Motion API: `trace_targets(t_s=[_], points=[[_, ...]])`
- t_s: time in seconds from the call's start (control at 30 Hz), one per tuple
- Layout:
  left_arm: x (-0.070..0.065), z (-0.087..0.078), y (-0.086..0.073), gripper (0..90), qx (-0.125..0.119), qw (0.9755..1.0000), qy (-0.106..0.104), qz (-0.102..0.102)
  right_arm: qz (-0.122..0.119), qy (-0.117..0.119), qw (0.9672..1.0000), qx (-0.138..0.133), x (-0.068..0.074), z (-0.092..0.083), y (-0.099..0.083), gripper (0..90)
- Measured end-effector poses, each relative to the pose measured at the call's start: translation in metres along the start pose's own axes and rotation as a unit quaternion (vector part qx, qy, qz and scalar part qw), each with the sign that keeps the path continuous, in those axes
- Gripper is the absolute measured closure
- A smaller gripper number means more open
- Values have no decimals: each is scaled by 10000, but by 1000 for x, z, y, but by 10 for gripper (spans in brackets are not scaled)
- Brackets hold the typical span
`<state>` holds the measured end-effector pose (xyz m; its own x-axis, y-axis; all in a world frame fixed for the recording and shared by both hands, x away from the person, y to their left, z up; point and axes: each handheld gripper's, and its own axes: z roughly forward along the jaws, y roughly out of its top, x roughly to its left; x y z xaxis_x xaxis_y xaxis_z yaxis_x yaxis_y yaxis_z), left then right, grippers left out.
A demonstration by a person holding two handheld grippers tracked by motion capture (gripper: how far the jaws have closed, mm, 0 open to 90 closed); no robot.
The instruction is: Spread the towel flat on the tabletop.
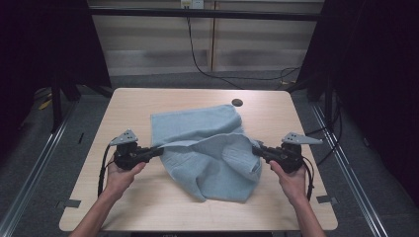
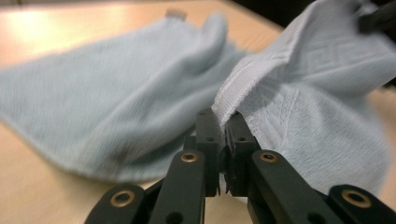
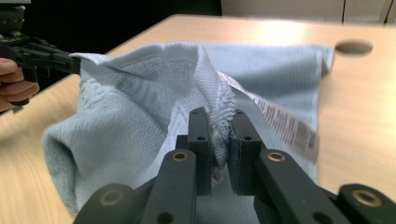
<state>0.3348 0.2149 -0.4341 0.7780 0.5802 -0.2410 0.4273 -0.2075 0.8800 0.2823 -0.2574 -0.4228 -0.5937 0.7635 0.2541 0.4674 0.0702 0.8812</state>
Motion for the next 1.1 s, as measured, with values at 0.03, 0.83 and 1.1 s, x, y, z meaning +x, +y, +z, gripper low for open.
trace_targets(t_s=[0.03,0.83,1.1], points=[[-2,-3,4,866,-87,9999,-59,4,-39,4,10000,-44,3,-3,6,816],[-56,-118,142,867,-1841,9771,-507,933,-1243,428,9783,-1604,80,-98,151,820],[-40,-82,50,865,-882,9931,-658,410,-915,573,9919,-672,70,-79,51,819]])
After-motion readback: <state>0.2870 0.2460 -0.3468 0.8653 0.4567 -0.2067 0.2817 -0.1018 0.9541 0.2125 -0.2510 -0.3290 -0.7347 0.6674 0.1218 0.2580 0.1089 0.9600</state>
